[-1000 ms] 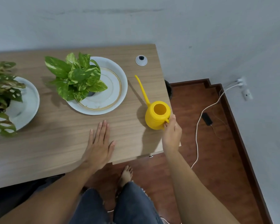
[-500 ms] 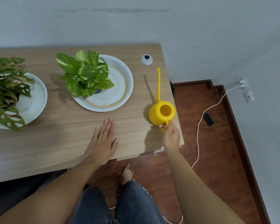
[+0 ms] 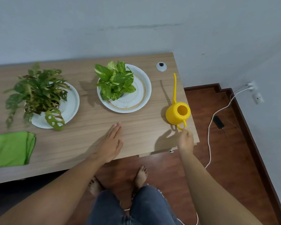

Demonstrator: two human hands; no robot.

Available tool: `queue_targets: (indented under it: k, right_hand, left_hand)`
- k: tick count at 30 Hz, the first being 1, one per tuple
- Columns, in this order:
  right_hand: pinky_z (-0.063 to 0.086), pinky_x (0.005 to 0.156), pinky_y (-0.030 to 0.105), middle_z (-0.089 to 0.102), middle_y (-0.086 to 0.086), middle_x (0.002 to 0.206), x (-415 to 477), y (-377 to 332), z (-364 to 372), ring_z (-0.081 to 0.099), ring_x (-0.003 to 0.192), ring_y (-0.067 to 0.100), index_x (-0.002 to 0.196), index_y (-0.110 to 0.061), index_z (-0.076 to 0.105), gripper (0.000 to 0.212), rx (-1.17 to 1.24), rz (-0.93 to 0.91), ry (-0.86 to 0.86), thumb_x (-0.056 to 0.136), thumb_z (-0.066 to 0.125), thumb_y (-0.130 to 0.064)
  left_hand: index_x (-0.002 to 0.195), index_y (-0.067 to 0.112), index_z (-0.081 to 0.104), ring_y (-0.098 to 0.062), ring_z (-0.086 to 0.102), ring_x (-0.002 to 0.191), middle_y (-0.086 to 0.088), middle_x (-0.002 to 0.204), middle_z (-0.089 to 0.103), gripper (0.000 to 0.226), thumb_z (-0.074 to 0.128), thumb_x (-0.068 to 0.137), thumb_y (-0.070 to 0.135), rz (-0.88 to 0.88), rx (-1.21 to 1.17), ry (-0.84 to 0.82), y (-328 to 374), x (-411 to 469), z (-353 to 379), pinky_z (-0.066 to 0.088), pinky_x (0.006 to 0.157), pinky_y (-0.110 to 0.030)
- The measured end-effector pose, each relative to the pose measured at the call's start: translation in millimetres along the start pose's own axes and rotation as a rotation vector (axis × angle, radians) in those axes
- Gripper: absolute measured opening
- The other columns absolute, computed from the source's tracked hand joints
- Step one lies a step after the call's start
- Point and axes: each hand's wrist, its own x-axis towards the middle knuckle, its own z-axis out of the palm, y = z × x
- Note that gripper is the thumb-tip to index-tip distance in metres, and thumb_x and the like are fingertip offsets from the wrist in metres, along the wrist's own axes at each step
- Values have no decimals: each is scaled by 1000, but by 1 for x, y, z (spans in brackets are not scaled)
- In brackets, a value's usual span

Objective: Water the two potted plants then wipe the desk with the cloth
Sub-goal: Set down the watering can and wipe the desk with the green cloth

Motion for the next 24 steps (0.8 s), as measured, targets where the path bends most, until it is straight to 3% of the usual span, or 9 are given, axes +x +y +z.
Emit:
queue_targets:
  k: [3,5,9,11,12,14,17,19,24]
  right_hand:
    - [43,109,44,65,24,151,-24,3,15,57,147,45,158,3,57,51,-32,-38,-26,125,42,-33]
    - [44,115,47,66,20,148,-46,0,30,57,149,45,158,2,58,52,-70,-63,-69,125,40,-34]
    - [37,128,45,58,16,169,-86,-7,68,50,159,37,164,-4,57,50,-127,-127,-138,125,42,-32]
    - [41,120,42,66,15,145,-104,-8,90,59,145,35,138,-4,66,38,-162,-153,-180,125,42,-30]
    - [42,111,41,63,12,129,-114,-7,102,61,131,32,122,-10,61,28,-191,-167,-206,124,41,-29]
    - [40,101,39,57,9,119,-133,-9,126,56,117,26,114,-18,51,18,-221,-207,-251,124,41,-29]
    - [43,117,41,69,13,146,-163,-12,163,62,140,33,136,-10,69,35,-250,-246,-316,124,45,-31]
    - [42,122,39,67,13,156,-186,-14,189,59,149,34,155,-7,66,45,-270,-269,-344,124,46,-33]
    - [42,124,40,65,11,160,-233,-16,252,59,151,34,158,-9,64,47,-355,-311,-442,123,48,-36]
  left_hand:
    - [181,7,4,-17,-8,179,-2,192,-6,72,34,123,39,-31,-44,-4,-29,-25,-10,-3,144,-30]
    - [181,6,4,-18,-7,179,-2,192,-7,73,34,123,39,-55,-44,5,-53,-46,-17,-6,142,-27]
    - [180,5,7,-20,-1,179,-5,192,-3,71,37,124,35,-93,-55,33,-98,-85,-29,-2,141,-26]
    - [180,4,9,-21,0,179,-6,192,-2,69,36,124,34,-109,-76,39,-122,-104,-33,2,143,-30]
    - [180,4,9,-22,0,179,-7,192,-1,69,36,124,34,-121,-79,41,-135,-114,-34,3,143,-31]
    - [180,4,11,-23,3,179,-8,192,0,69,34,124,37,-152,-89,58,-160,-135,-39,6,142,-32]
    - [180,4,17,-28,10,179,-9,191,7,92,12,112,66,-193,-116,70,-194,-169,-49,15,142,-38]
    - [178,1,22,-31,16,178,-13,190,14,110,0,101,77,-213,-153,100,-221,-190,-54,22,142,-43]
    - [178,0,22,-29,22,176,-13,190,17,69,42,122,34,-361,-217,185,-289,-230,-53,25,142,-43]
